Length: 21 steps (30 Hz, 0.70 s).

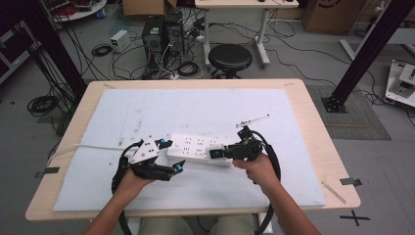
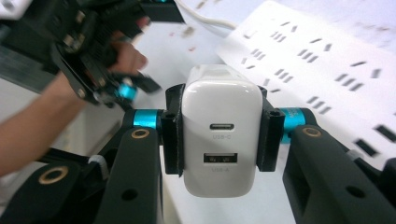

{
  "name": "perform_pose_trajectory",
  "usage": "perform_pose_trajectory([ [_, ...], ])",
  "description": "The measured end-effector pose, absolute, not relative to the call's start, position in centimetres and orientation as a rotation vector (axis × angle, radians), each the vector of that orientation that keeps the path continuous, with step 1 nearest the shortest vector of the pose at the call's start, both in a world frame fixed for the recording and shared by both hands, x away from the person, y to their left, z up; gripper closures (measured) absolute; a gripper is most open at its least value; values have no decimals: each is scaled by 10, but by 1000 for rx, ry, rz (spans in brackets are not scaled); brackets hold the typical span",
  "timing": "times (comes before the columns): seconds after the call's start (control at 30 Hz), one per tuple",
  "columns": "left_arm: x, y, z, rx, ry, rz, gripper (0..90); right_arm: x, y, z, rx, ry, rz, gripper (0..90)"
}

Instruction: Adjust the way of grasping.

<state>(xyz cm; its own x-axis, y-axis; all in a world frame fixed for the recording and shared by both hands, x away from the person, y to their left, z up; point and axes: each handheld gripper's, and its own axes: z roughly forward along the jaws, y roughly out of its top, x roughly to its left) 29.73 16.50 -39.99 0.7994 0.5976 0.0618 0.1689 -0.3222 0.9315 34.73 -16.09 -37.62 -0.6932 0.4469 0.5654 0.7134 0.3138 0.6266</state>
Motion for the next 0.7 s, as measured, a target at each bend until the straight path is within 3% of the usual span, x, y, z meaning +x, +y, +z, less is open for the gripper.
perform_pose_trajectory([
  [0.7, 300, 184, -400, 1853, 679, 537, 212, 335, -175, -364, -1035, -2724, -1189, 631],
])
